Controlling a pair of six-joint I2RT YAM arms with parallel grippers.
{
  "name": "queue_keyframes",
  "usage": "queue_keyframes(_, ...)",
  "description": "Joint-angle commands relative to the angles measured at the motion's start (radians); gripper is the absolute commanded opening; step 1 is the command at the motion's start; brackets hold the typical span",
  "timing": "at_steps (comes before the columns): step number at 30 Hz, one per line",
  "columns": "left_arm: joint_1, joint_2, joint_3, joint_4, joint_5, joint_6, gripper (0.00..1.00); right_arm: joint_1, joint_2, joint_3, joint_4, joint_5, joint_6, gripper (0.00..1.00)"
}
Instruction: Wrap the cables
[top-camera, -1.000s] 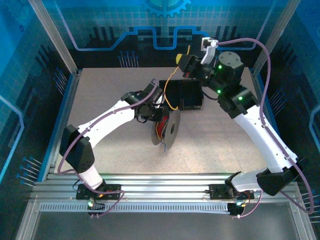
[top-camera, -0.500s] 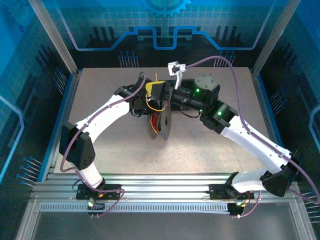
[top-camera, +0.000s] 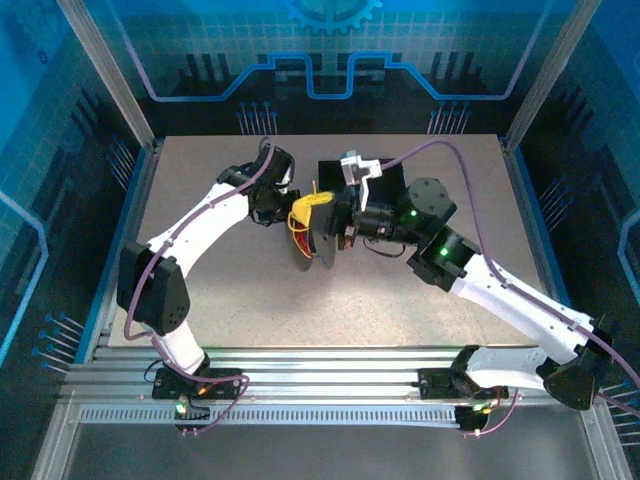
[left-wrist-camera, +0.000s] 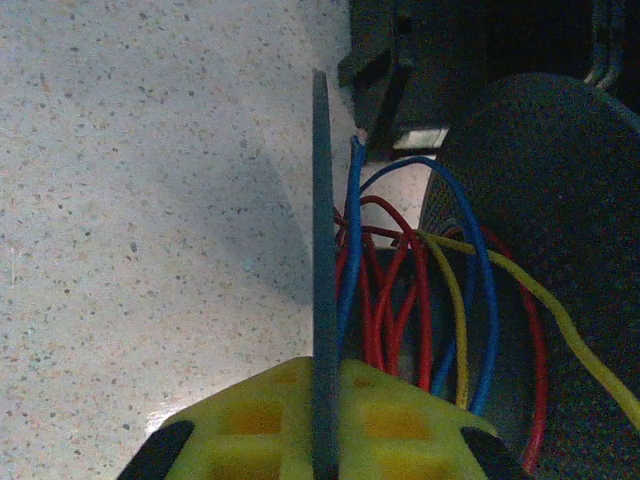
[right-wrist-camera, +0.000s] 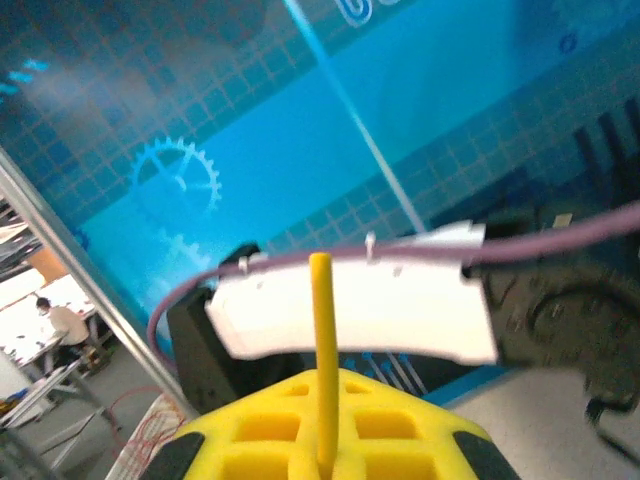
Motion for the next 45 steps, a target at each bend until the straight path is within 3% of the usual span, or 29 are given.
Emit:
queue_keyframes(1, 0.045, 0.043, 0.029, 0.021, -0.021, -0.024, 0.0, 0.04, -0.069, -0.04, 0.066, -0.088, 0.004, 0.0)
queue_keyframes(12, 0.211, 0.055, 0.102, 0.015, 0.039, -0.05, 0.0, 0.22, -0.184, -0.159, -0.241, -0.012, -0.189, 0.0)
queue_keyframes(17, 0.276, 0.066, 0.162, -0.004, 0.035, -0.068, 0.0, 0.243, -0.24, -0.259, -0.229, 0.02, -0.165, 0.0)
queue_keyframes(26, 0.403, 0.04, 0.212, 0.013, 0.14, -0.113, 0.0, 0.267, -0.205, -0.419, -0.231, 0.063, -0.099, 0.0)
queue_keyframes(32, 0.464, 0.008, 0.249, 0.016, 0.267, -0.122, 0.0, 0.161, -0.21, -0.524, -0.284, 0.147, -0.047, 0.0)
queue_keyframes(37, 0.471, -0.03, 0.235, 0.018, 0.344, -0.109, 0.0, 0.006, -0.25, -0.604, -0.326, 0.197, -0.032, 0.0)
queue_keyframes(45, 0.47, -0.132, 0.151, 0.089, 0.53, -0.119, 0.0, -0.285, -0.174, -0.699, -0.265, 0.116, -0.032, 0.0)
